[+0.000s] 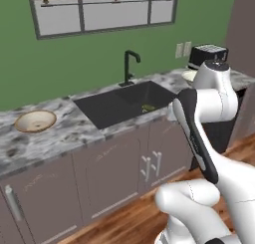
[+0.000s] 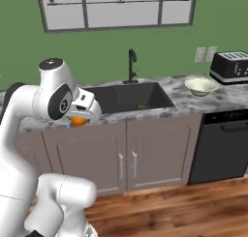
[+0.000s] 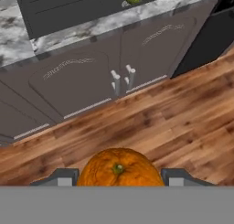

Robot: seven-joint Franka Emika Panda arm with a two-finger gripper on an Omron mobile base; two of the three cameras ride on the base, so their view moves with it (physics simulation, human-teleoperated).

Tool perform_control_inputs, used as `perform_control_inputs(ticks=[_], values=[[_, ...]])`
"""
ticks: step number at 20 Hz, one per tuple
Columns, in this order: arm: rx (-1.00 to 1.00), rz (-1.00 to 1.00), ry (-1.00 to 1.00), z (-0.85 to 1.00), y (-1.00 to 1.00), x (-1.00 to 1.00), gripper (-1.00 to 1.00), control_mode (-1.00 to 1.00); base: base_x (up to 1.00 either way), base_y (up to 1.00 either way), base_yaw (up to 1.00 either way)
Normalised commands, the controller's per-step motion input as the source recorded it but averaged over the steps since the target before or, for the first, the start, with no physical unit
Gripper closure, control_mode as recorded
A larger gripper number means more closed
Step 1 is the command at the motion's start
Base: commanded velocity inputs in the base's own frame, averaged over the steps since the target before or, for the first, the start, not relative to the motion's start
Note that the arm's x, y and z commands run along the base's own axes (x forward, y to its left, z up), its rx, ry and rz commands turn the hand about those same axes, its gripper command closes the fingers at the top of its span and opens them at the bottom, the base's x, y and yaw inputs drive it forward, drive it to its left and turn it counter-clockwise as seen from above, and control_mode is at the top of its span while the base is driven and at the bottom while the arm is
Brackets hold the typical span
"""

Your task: Pick the tangerines from the cabinet and place them in one bowl. Pick the cucumber from the sink and place it in the other bowl.

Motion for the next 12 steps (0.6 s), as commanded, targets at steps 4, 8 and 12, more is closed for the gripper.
perform_control_inputs(ticks=[4,8,12], values=[[0.00,0.00,0.00,0.00,0.00,0.00,1.00,1.00,0.68,0.73,0.09],[0.00,0.00,0.00,0.00,0.00,0.00,1.00,1.00,0.43,0.37,0.31],[0.00,0.00,0.00,0.00,0.00,0.00,1.00,1.00,0.00,0.04,0.45]])
